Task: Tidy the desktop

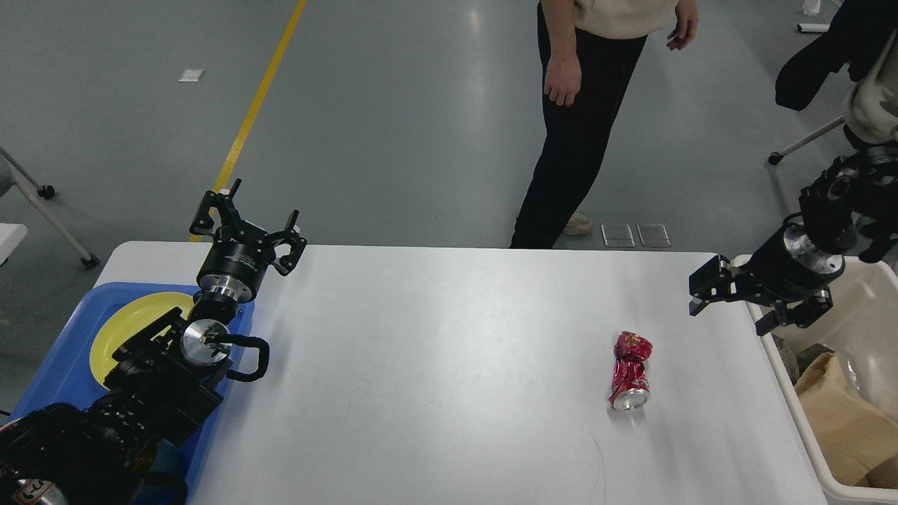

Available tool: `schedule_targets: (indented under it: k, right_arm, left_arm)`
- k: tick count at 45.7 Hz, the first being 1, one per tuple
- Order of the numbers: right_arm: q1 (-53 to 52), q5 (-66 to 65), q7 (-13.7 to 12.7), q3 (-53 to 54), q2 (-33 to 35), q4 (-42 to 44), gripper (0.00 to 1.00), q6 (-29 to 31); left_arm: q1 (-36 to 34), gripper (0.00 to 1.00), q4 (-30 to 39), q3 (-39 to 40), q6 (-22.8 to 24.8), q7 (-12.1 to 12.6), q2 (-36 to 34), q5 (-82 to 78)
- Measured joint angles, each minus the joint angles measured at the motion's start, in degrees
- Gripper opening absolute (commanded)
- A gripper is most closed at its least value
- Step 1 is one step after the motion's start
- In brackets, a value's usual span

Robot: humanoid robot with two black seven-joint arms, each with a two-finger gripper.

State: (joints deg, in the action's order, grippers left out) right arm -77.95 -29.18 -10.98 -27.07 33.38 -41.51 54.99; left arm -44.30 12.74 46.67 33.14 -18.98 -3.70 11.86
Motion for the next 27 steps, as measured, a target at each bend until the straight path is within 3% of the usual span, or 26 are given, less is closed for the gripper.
schedule_targets:
  k: [15,27]
  right_arm:
    - [14.1,0.0,0.0,10.5,-5.9,8.9,1.00,0.0]
    - [20.2,0.0,0.1,12.9,-14.2,17.6,1.00,0.0]
  left_arm:
    - [0.0,0.97,0.0,0.0,0.0,0.0,0.0,0.0]
    - [0.0,0.97,0.0,0.0,0.0,0.0,0.0,0.0]
